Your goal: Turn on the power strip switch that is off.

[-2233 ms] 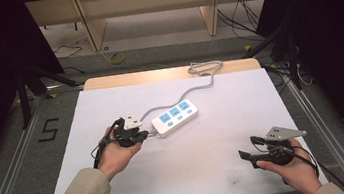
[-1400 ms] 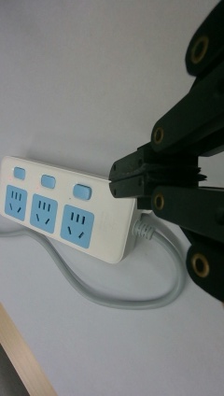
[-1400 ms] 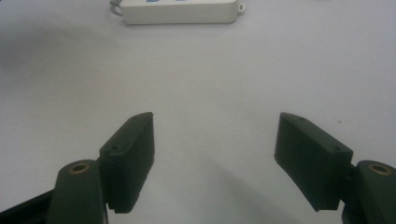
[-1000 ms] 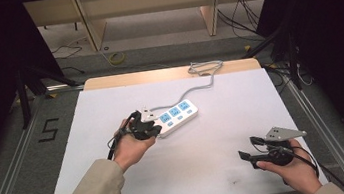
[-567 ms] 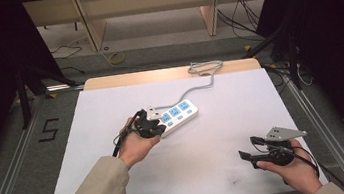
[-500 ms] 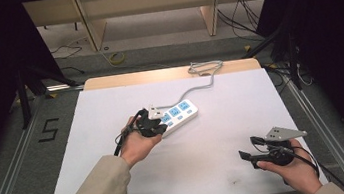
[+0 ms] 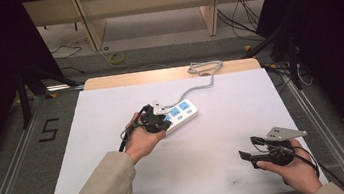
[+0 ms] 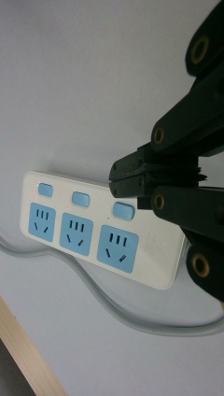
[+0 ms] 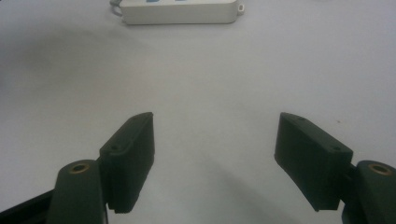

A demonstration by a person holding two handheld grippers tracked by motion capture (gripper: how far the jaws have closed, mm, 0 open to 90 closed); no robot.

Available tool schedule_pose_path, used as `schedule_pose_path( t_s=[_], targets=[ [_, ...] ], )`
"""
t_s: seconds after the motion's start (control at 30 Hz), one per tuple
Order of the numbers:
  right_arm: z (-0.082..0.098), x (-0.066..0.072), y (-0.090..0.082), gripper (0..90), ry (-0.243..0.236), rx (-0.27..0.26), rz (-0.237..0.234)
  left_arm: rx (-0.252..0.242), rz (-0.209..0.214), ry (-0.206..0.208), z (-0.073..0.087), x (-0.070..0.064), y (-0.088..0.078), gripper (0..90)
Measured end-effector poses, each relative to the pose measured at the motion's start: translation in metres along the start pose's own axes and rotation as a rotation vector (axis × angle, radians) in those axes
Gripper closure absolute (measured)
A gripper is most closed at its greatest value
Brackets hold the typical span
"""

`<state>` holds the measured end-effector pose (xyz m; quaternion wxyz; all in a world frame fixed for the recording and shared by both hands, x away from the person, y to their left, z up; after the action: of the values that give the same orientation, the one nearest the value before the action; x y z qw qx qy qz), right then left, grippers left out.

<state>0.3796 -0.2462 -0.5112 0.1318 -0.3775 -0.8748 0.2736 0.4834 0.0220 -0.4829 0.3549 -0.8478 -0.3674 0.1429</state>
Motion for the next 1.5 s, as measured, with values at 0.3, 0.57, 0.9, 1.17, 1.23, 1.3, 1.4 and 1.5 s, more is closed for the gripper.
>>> schedule_pose_path(
  t_s=[0.3,0.57,0.9,1.17,1.23,1.3,1.4,1.5],
  targets=[
    [0.000,0.000,0.000,29.0,-0.001,0.001,-0.002,0.013,-0.012,0.018,-0.006,0.002,0.007,89.9],
    [0.001,0.000,0.000,29.1,-0.001,0.002,-0.004,0.033,-0.022,0.011,-0.006,0.006,0.014,89.9],
    [0.000,0.001,0.000,29.1,-0.001,0.002,-0.007,0.061,-0.020,0.011,-0.009,0.009,0.020,90.0],
    [0.001,0.000,0.000,29.0,-0.004,0.000,-0.008,0.079,-0.018,0.017,-0.013,0.009,0.027,89.9],
    [0.001,0.000,0.000,29.1,-0.003,0.000,-0.008,0.090,-0.018,0.025,-0.013,0.009,0.028,89.9],
    [0.001,0.001,-0.001,29.1,0.001,0.003,-0.008,0.092,-0.019,0.025,-0.013,0.010,0.030,89.9],
    [0.001,0.000,0.000,29.0,-0.002,0.001,-0.008,0.096,-0.028,0.028,-0.013,0.011,0.031,89.9],
    [0.001,0.001,0.000,29.1,-0.003,0.004,-0.009,0.096,-0.033,0.022,-0.014,0.012,0.032,89.9]
  ],
)
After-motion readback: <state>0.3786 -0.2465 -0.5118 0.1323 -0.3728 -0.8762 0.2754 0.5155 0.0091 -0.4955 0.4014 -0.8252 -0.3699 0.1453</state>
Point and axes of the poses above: each handheld gripper's, and its own axes: y roughly forward along the jaws, z roughly out of its underside, x roughly to its left, the point moved 9 cm from there along y, roughly forward along the jaws, and after that the axes turned 5 degrees about -y, right-handed, at the moved point
